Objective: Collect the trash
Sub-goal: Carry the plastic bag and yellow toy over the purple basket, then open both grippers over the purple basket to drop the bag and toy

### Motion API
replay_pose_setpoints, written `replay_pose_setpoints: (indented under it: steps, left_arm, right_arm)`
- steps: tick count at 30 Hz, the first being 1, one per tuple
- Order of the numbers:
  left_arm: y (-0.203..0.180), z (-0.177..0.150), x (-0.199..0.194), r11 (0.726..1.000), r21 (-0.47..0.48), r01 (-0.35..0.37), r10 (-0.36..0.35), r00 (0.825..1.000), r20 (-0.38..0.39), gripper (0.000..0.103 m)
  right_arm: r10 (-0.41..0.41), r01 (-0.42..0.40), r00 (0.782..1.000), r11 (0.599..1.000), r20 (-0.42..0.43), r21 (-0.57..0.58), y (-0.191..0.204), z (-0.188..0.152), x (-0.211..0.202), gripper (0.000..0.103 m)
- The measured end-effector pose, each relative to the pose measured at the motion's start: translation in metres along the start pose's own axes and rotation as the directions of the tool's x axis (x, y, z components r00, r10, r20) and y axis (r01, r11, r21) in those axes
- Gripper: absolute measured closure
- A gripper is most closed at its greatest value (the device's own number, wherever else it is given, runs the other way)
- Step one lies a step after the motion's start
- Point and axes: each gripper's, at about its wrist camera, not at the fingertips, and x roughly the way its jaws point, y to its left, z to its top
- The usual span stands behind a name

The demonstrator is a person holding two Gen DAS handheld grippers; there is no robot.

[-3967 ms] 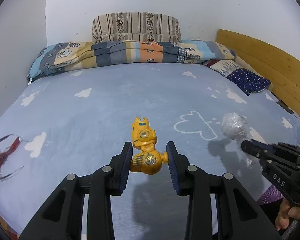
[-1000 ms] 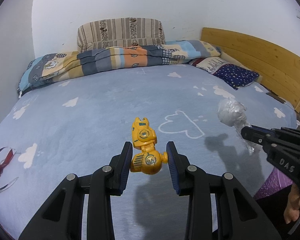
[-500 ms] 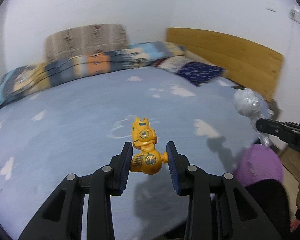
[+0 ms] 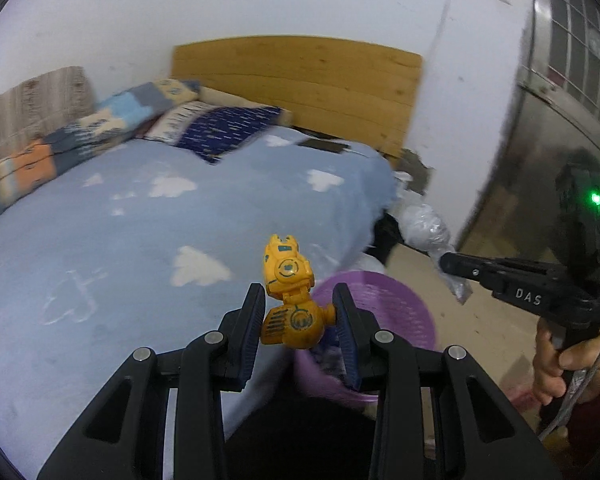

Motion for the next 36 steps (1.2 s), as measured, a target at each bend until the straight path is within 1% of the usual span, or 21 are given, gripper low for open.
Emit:
replay_pose_setpoints:
  steps: [5,12,20,24,25,26,28,29,30,31,32,33,35,36]
  left_arm:
    - [-0.029,0.005,0.028,0.998,0.038,0.05,-0.047,0.997,-0.055,0.069]
    - [-0.042,0.006,0.056,0.996,0.029,0.088,-0.084,0.988,-0.126,0.069]
    - [-0.049,0.003,0.079,0.996,0.022,0.083,-0.078,0.981,-0.177,0.069]
    - [-0.05,0.002,0.085,0.997,0.019,0.075,-0.07,0.98,-0.184,0.069]
    - [-0.049,0.002,0.086,0.998,0.015,0.068,-0.064,0.981,-0.184,0.067]
    - [-0.048,0.003,0.087,0.997,0.007,0.071,-0.069,0.981,-0.184,0.061]
    - [-0.048,0.003,0.088,0.997,0.005,0.083,-0.08,0.981,-0.179,0.06]
    - [-0.049,0.003,0.088,0.997,0.009,0.083,-0.08,0.981,-0.176,0.057]
    - [-0.05,0.003,0.087,0.997,0.009,0.083,-0.08,0.982,-0.171,0.051]
    - [-0.049,0.003,0.086,0.997,0.007,0.081,-0.079,0.983,-0.165,0.048]
    - [-0.048,0.003,0.084,0.997,0.002,0.077,-0.076,0.985,-0.154,0.044]
    - [-0.047,0.003,0.083,0.997,-0.002,0.077,-0.076,0.986,-0.15,0.044]
    - [-0.043,0.003,0.08,0.997,-0.01,0.075,-0.076,0.986,-0.145,0.044]
    - [-0.041,0.002,0.077,0.997,-0.015,0.07,-0.072,0.987,-0.141,0.043]
  right_arm:
    - [-0.03,0.031,0.999,0.998,-0.011,0.055,-0.029,-0.008,-0.009,0.096]
    - [-0.034,0.038,0.999,0.994,-0.035,0.106,-0.051,-0.015,-0.003,0.096]
    - [-0.019,0.026,0.998,0.992,-0.058,0.127,-0.057,-0.019,0.008,0.096]
    - [-0.013,0.022,0.998,0.991,-0.065,0.133,-0.062,-0.018,0.015,0.095]
    - [-0.012,0.021,0.998,0.991,-0.069,0.134,-0.063,-0.017,0.017,0.095]
    - [-0.012,0.022,0.998,0.991,-0.069,0.135,-0.064,-0.017,0.019,0.095]
    - [-0.026,0.035,0.998,0.99,-0.064,0.137,-0.066,-0.015,0.021,0.094]
    - [-0.03,0.039,0.998,0.99,-0.063,0.136,-0.066,-0.015,0.022,0.093]
    - [-0.039,0.047,0.997,0.989,-0.061,0.137,-0.066,-0.015,0.023,0.09]
    - [-0.045,0.053,0.997,0.989,-0.06,0.138,-0.066,-0.014,0.024,0.087]
    - [-0.049,0.057,0.997,0.989,-0.059,0.139,-0.067,-0.014,0.024,0.081]
    - [-0.049,0.056,0.997,0.989,-0.057,0.139,-0.066,-0.013,0.024,0.072]
    - [-0.05,0.056,0.998,0.989,-0.049,0.134,-0.064,-0.013,0.022,0.064]
    - [-0.056,0.061,0.997,0.989,-0.046,0.131,-0.062,-0.013,0.021,0.063]
